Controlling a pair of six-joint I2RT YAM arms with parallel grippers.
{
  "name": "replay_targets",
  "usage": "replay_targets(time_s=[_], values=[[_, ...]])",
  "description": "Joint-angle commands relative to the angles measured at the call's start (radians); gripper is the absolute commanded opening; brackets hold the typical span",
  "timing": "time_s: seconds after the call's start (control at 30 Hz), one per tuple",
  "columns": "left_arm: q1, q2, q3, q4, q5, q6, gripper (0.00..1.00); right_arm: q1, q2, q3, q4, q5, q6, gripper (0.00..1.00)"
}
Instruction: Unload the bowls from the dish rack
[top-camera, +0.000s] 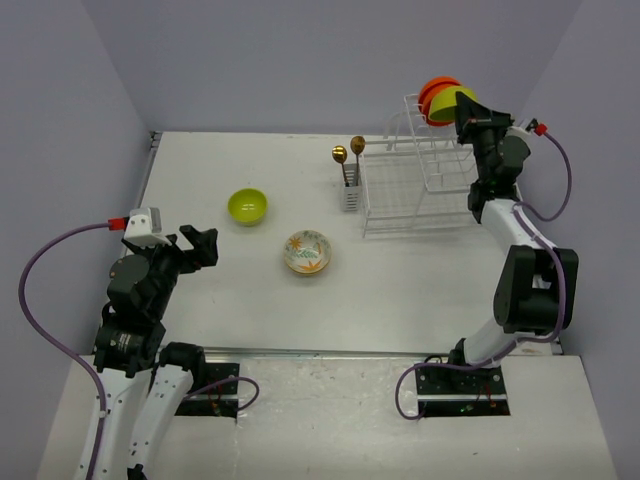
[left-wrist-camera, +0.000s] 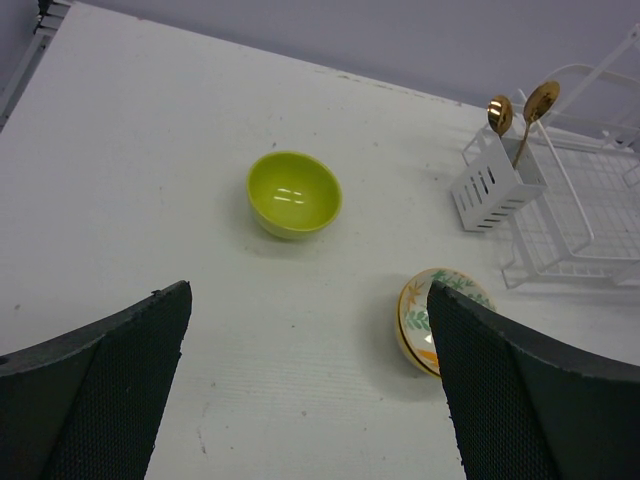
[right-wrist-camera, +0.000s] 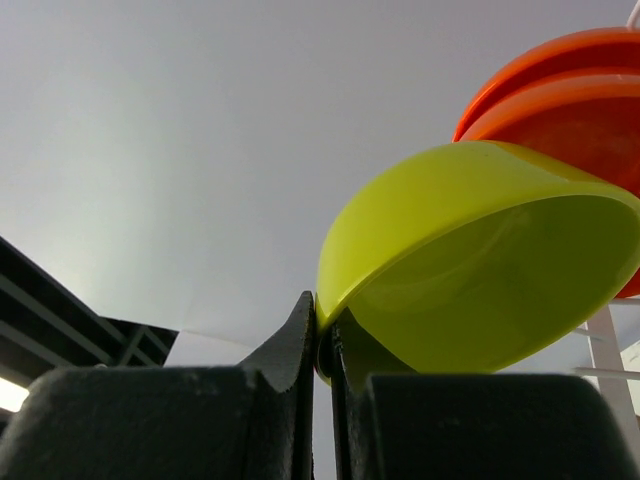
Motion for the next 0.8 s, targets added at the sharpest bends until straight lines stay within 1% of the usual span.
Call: replay_targets(time_s=[0.0, 0.23, 0.3, 0.4, 0.43, 0.47, 0.5, 0.53, 0.57, 0.6, 0.63, 0.67, 0.7, 0.73, 0.77], values=[[-0.006, -0.001, 0.004, 0.025, -0.016, 0.021, 1.00, -0.012, -0.064, -0.014, 0.089, -0.019, 0.037, 0.00], [-0.006, 0.007, 0.004, 0.025, -0.022, 0.019, 1.00, -0.015, -0.137, -0.028, 0.083, -0.075, 0.032, 0.00], [-0.006, 0.008, 0.004, 0.025, -0.024, 0.018, 1.00, -0.013, -0.171, -0.025, 0.042, -0.091, 0.023, 0.00], [-0.006, 0.016, 0.004, 0.025, -0.030, 0.016, 1.00, -0.015, -0.223, -0.016, -0.018, -0.130, -0.031, 0.00], [-0.006, 0.018, 0.006, 0.025, -0.033, 0.016, 1.00, -0.013, -0.237, -0.005, -0.073, -0.149, -0.089, 0.00], [-0.006, 0.027, 0.012, 0.025, -0.037, 0.016, 1.00, -0.006, -0.261, 0.035, -0.113, -0.202, -0.132, 0.00], [-0.006, 0.034, 0.015, 0.024, -0.037, 0.016, 1.00, 0.000, -0.274, 0.059, -0.153, -0.235, -0.190, 0.00], [-0.006, 0.042, 0.021, 0.024, -0.036, 0.018, 1.00, 0.011, -0.289, 0.088, -0.253, -0.267, -0.341, 0.00], [-0.006, 0.054, 0.032, 0.021, -0.036, 0.010, 1.00, 0.026, -0.306, 0.116, -0.324, -0.319, -0.429, 0.00], [-0.006, 0.089, 0.075, 0.012, -0.030, 0.001, 1.00, 0.069, -0.327, 0.153, -0.383, -0.338, -0.530, 0.00], [-0.006, 0.111, 0.112, -0.013, -0.022, -0.005, 1.00, 0.100, -0.394, 0.141, -0.424, -0.344, -0.727, 0.00], [-0.006, 0.136, 0.154, -0.028, -0.011, -0.011, 1.00, 0.150, -0.436, 0.118, -0.429, -0.344, -0.825, 0.00], [-0.006, 0.181, 0.260, -0.047, 0.013, -0.019, 1.00, 0.243, -0.477, 0.075, -0.441, -0.365, -0.933, 0.00], [-0.006, 0.203, 0.321, -0.077, 0.028, -0.019, 1.00, 0.295, -0.545, 0.067, -0.530, -0.390, -1.141, 0.00], [-0.006, 0.225, 0.381, -0.093, 0.044, -0.019, 1.00, 0.354, -0.570, 0.069, -0.612, -0.419, -1.249, 0.00]])
